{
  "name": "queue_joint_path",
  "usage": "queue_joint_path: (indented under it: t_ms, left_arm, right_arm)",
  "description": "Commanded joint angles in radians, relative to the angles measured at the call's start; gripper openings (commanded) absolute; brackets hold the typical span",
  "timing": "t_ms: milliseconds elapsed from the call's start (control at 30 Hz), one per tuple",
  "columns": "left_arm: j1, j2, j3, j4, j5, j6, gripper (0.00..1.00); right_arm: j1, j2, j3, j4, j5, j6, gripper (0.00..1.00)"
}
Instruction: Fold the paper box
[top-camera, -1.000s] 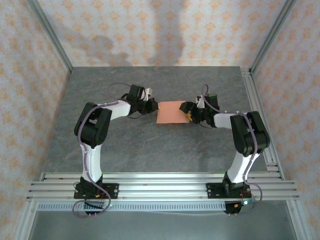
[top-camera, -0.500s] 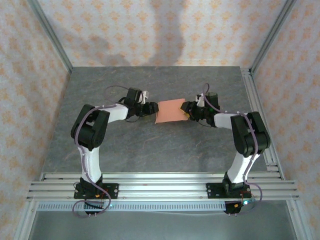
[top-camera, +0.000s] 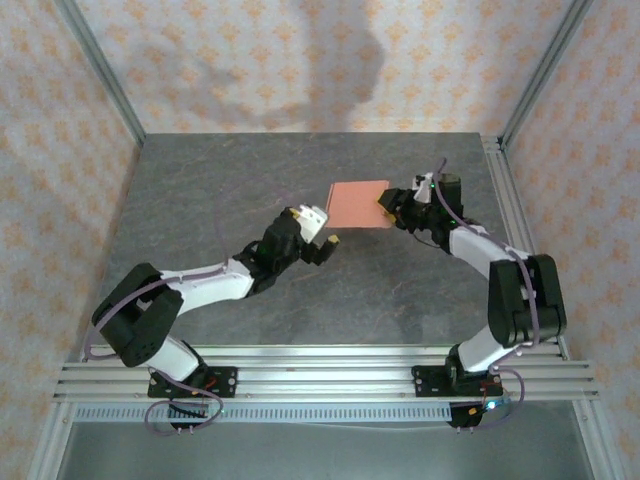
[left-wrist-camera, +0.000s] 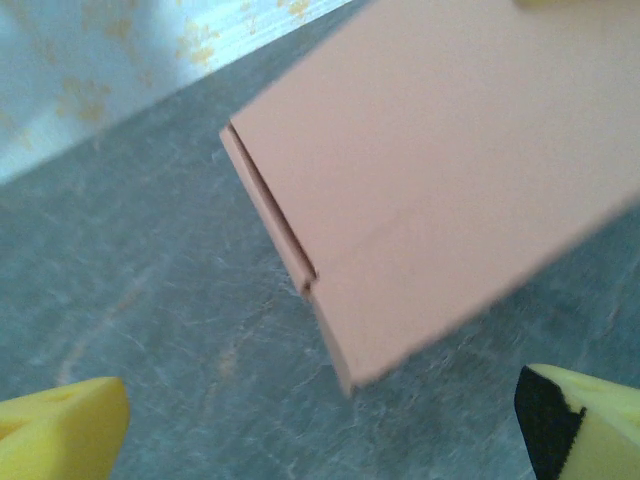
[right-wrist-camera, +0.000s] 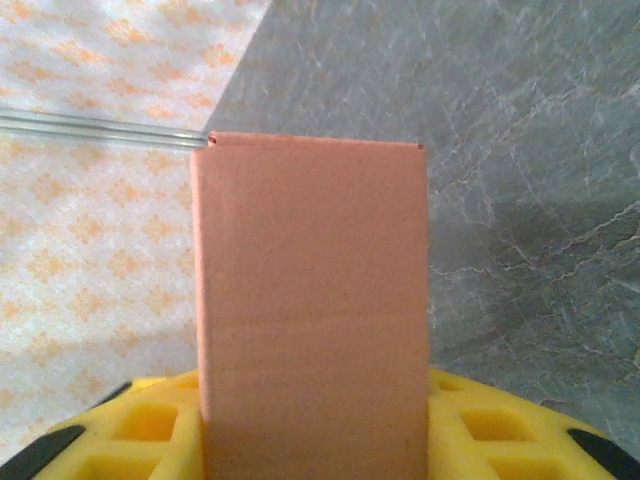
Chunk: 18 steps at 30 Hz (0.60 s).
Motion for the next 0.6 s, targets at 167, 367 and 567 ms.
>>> queue_joint_path:
  t_ms: [167, 367, 567]
  left_arm:
    - [-0.151, 0.118, -0.014, 0.348, -0.343, 0.631, 1.0]
    - [-0.168, 0.258, 0.031, 0.59, -0.483, 0.781, 0.99]
    - [-0.167, 0.27, 0.033, 0.656, -0.47, 0.792, 0.93]
  right_arm:
    - [-0.009, -0.157, 0.017, -0.19, -0.053, 0.024, 0.41]
    - [-0.012, -0.202, 0.025, -0.275, -0.086, 0.068, 0.4]
    - [-0.012, -0.23, 0.019, -0.289, -0.113, 0.088, 0.4]
